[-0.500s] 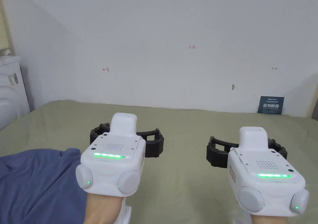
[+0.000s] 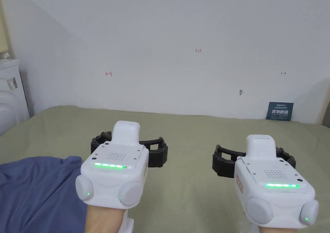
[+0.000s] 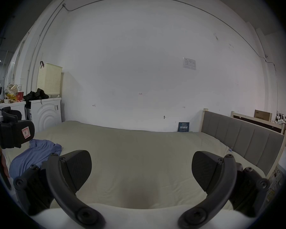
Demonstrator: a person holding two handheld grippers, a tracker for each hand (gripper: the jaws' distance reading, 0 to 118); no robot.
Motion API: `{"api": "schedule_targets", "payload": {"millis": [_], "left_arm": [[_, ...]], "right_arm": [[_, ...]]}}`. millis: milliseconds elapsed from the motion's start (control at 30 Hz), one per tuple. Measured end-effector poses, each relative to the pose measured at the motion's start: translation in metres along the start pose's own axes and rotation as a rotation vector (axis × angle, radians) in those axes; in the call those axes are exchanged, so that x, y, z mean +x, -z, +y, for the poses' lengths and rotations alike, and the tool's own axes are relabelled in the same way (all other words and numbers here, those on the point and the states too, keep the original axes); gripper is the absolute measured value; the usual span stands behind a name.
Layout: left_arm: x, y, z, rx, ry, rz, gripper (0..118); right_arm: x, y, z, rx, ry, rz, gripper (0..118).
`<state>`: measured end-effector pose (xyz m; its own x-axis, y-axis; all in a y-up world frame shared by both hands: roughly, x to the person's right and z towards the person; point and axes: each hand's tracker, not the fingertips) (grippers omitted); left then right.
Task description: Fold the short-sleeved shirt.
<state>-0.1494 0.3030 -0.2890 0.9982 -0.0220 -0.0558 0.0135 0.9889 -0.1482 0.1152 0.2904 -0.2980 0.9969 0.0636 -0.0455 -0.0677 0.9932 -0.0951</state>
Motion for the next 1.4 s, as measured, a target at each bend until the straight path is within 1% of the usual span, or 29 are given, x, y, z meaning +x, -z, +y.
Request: {"api": "schedule_targets", "payload": {"millis": [1400], "left_arm": [[0.0033, -0.0029, 0.0008, 0.005, 0.007, -0.005, 118]], "right_arm": [[-0.0018, -0.0017, 0.0028, 0.008, -0.008, 0.003, 118]]}}
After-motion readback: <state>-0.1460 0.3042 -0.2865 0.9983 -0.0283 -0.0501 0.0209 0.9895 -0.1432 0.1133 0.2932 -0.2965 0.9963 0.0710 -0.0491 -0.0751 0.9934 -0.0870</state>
